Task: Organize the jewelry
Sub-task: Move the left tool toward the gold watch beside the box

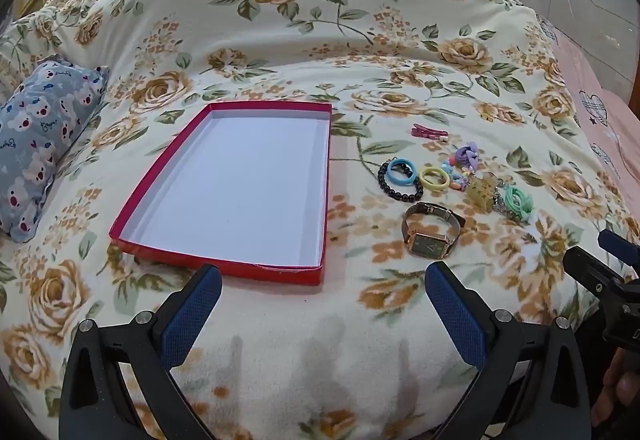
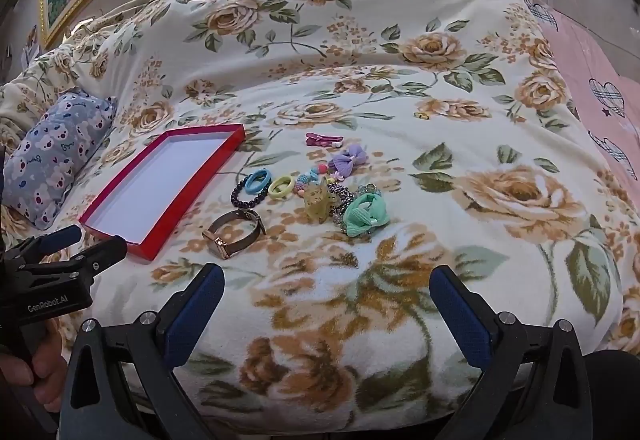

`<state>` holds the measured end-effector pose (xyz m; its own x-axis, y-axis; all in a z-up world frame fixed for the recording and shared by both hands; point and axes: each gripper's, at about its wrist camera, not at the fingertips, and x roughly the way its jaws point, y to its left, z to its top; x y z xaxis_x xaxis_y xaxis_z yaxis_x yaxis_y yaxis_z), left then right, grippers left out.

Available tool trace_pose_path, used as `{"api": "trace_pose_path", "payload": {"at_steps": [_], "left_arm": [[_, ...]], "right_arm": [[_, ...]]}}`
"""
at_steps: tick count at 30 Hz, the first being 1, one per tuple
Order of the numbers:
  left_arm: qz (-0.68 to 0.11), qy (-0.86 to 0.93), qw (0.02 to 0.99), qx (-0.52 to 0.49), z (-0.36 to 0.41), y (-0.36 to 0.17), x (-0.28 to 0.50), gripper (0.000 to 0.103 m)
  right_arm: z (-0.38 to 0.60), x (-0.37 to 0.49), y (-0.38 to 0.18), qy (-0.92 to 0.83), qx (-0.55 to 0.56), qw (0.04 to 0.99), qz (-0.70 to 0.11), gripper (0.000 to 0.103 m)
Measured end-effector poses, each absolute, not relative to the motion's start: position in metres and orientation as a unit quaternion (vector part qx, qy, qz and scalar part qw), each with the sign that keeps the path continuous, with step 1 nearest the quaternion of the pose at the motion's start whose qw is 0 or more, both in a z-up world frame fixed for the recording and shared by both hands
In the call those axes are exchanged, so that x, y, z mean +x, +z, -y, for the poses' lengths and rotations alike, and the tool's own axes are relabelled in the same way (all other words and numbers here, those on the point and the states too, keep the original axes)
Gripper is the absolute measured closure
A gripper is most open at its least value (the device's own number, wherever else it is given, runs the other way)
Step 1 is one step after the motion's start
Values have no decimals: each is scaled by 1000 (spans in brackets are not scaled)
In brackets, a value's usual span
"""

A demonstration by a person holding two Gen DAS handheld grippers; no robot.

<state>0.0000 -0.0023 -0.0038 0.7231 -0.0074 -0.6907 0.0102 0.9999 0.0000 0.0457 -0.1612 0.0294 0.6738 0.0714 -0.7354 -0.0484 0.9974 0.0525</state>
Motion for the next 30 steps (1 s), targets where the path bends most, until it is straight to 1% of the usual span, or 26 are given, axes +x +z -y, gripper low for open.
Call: {"api": "trace_pose_path", "payload": {"at_steps": [25,30], "left_arm": [[-375,-12,927,5,6,2,3,1],[-379,-15,925,5,7,0,7,1]], "right_arm": [[162,47,36,43,29,916,-398,0],[164,49,33,31,-5,913,-406,0]]}}
